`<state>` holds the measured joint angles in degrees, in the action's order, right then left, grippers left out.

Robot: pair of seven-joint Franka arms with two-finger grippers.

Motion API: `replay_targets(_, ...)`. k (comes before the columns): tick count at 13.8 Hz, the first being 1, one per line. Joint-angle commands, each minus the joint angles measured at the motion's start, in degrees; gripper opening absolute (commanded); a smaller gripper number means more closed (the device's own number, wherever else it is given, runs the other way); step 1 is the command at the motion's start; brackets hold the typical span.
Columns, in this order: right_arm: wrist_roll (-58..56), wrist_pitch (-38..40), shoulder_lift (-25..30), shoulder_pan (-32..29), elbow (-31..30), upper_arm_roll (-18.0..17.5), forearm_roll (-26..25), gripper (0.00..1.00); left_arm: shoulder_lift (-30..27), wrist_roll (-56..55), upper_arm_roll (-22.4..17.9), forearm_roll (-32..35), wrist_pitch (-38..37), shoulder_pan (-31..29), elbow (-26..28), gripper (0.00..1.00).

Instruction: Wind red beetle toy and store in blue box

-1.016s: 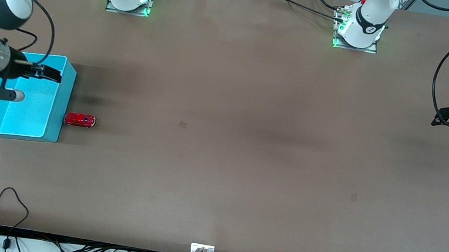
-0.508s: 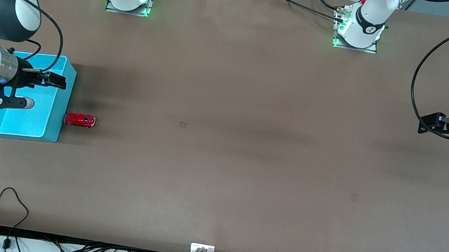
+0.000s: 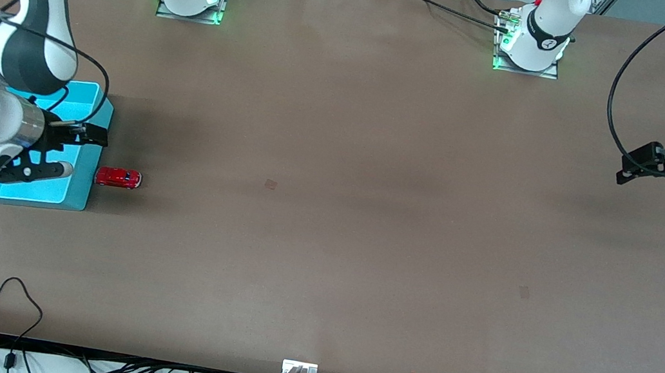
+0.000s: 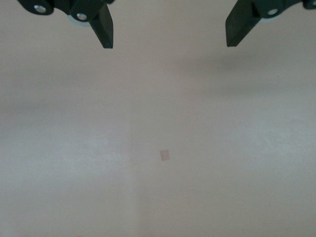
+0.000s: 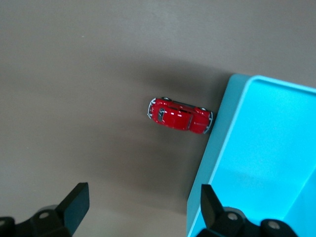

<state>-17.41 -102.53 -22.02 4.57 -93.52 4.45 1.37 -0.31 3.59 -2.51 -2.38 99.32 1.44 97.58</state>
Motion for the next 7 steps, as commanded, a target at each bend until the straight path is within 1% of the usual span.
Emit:
replay_targets(1, -9.35, -1.27, -3.36, -1.13, 1.15, 0.03, 2.31, 1.00, -0.84, -0.51, -0.57, 1.93, -1.23, 0.76, 0.86, 1.00)
replay_targets(2, -15.14, -4.14, -4.34, -2.27, 0.28, 0.03, 4.06, 1.00, -0.84, -0.51, -0.57, 1.94, -1.41, 0.76, 0.95, 1.00)
replay_targets(4, -25.95, -10.73, -4.52, -4.29, -4.28, 0.03, 4.07, 1.00, -0.84, -0.43, -0.57, 1.94, -1.50, 0.76, 0.86, 1.00)
replay_targets(5, -33.32, -14.07, -4.78, -5.43, -6.65, -0.14, 4.25, 1.00, -0.84, -0.51, -0.57, 1.94, -1.59, 0.76, 0.86, 1.00)
replay_targets(7, -44.24, -20.58, -4.70, -5.01, -10.88, -0.23, 3.99, 1.00, -0.84, -0.51, -0.57, 1.94, -1.59, 0.76, 0.86, 1.00)
